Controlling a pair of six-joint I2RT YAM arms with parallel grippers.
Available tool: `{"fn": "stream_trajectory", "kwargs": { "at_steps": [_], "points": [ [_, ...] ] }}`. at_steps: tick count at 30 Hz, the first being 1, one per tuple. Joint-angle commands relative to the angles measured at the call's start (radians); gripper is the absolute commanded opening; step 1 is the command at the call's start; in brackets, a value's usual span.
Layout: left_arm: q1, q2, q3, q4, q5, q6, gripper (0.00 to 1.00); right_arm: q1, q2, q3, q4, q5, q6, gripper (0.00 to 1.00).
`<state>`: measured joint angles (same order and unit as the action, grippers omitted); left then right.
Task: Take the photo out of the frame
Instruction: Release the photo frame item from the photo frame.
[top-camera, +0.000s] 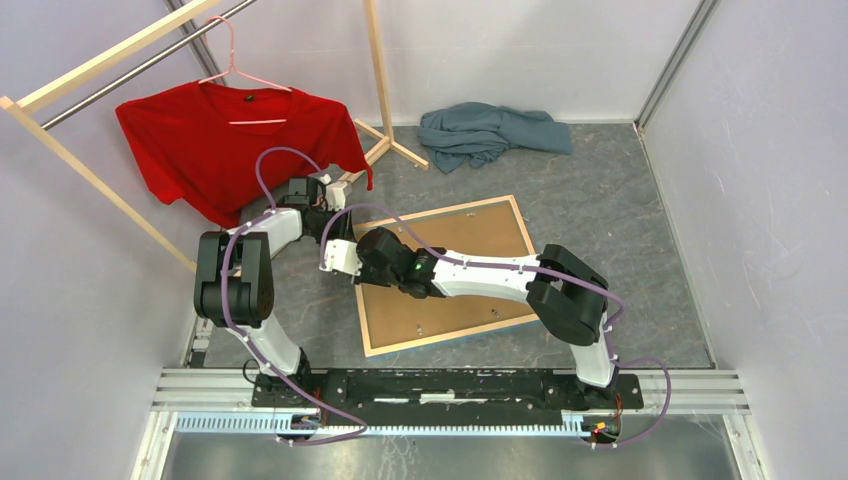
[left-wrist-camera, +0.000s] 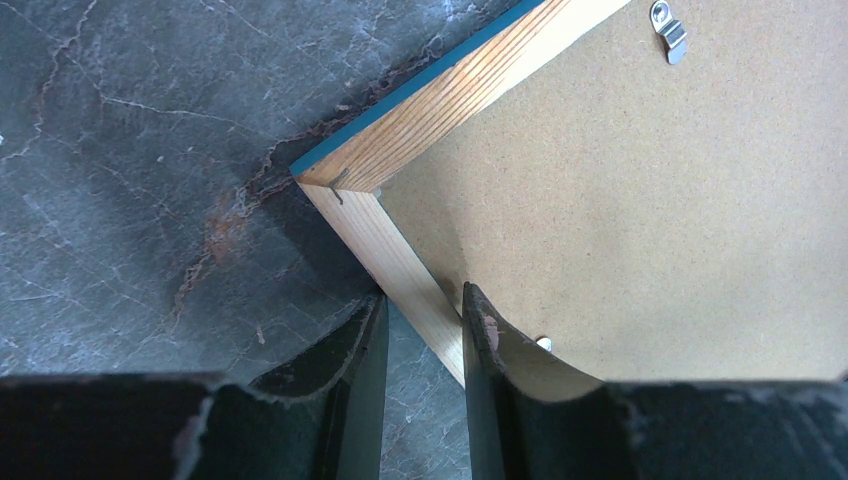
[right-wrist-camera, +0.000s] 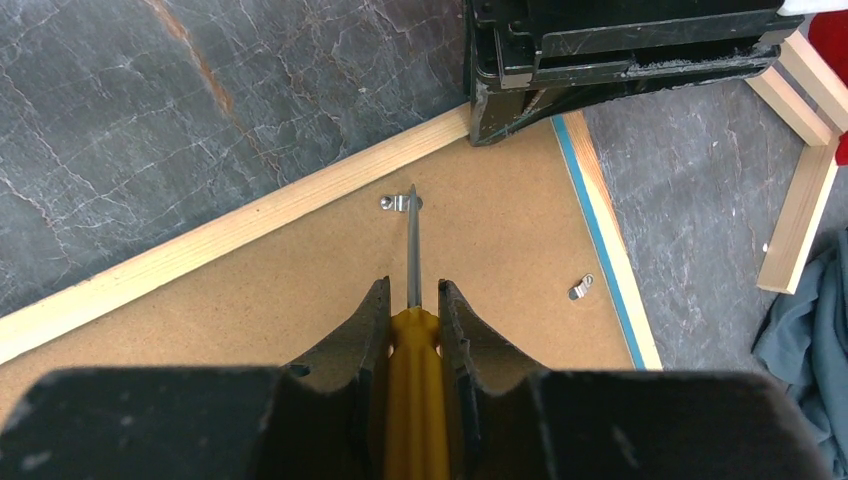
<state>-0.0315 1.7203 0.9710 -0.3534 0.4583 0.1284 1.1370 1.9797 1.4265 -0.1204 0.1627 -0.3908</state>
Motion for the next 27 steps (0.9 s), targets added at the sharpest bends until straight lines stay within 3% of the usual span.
{"fn": "stream_trajectory", "kwargs": {
  "at_steps": [1,27],
  "points": [
    [0.010,-0.033,-0.002,-0.009,0.062,0.014,0.35,-0.002,-0.022,0.010,-0.036,-0.013,-0.013,0.00],
    [0.016,-0.027,0.001,-0.007,0.056,0.012,0.34,-0.002,-0.035,0.006,-0.058,0.002,-0.046,0.00]
  ]
}}
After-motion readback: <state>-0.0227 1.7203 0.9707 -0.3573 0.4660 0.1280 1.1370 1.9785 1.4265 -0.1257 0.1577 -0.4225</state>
